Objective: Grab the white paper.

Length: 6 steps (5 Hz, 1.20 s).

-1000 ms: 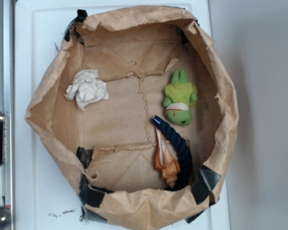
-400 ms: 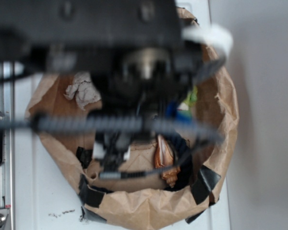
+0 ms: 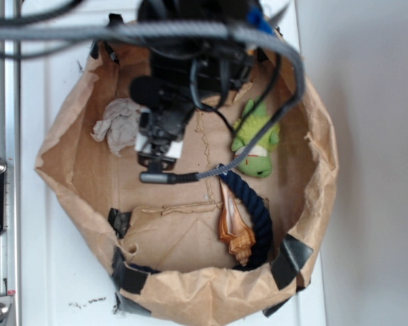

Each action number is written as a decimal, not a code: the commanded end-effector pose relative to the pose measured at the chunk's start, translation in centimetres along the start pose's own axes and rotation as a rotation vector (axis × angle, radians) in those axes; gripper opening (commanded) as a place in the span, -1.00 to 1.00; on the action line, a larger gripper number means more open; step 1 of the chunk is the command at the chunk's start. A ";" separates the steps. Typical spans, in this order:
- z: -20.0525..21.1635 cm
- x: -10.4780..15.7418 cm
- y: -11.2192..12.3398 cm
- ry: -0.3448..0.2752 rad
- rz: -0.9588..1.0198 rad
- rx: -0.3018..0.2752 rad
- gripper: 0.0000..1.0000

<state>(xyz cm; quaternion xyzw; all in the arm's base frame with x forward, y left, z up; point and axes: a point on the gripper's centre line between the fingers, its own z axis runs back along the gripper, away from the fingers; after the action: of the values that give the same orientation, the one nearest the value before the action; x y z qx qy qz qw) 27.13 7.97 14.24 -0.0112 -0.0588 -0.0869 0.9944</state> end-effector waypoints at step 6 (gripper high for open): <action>-5.1 -2.0 -1.5 -0.051 -0.135 0.105 1.00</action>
<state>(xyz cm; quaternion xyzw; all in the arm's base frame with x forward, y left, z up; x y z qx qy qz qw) 24.74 6.96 7.71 0.0360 -0.0704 -0.1438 0.9864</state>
